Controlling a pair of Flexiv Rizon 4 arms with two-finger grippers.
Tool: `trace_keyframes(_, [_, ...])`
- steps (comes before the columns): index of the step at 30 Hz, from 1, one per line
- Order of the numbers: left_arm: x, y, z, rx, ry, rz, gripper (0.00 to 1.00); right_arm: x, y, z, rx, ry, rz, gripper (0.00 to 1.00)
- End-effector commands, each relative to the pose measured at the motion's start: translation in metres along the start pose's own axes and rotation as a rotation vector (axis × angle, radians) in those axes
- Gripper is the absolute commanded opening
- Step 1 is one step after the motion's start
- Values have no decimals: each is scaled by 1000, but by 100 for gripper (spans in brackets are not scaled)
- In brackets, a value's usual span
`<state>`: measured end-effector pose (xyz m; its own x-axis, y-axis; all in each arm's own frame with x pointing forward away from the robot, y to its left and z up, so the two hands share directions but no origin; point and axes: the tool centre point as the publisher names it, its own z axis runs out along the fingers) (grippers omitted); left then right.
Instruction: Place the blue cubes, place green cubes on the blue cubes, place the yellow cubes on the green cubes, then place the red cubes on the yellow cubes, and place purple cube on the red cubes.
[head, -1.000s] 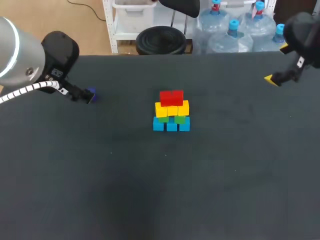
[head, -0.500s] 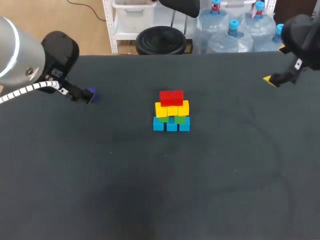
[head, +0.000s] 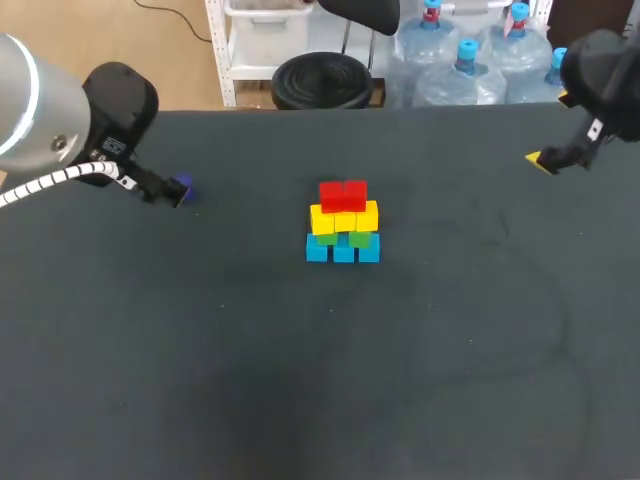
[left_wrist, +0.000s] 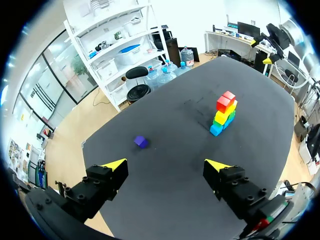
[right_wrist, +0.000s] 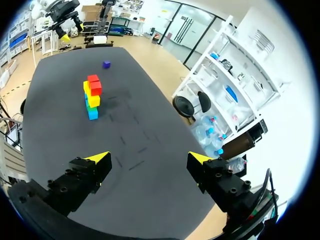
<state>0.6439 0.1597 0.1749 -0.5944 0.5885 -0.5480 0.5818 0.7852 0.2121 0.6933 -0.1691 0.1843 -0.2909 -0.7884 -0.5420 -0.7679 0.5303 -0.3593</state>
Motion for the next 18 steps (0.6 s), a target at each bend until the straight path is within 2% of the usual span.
trace_keyframes(1, [0, 1, 0, 4, -2, 1, 100, 1, 3, 0, 71, -3, 2, 100])
trace_keyframes(17, [0, 1, 0, 4, -2, 1, 100, 1, 3, 0, 71, -3, 2, 100])
trace_keyframes(18, [0, 2, 0, 30, 21, 22, 100, 1, 3, 0, 71, -3, 2, 100])
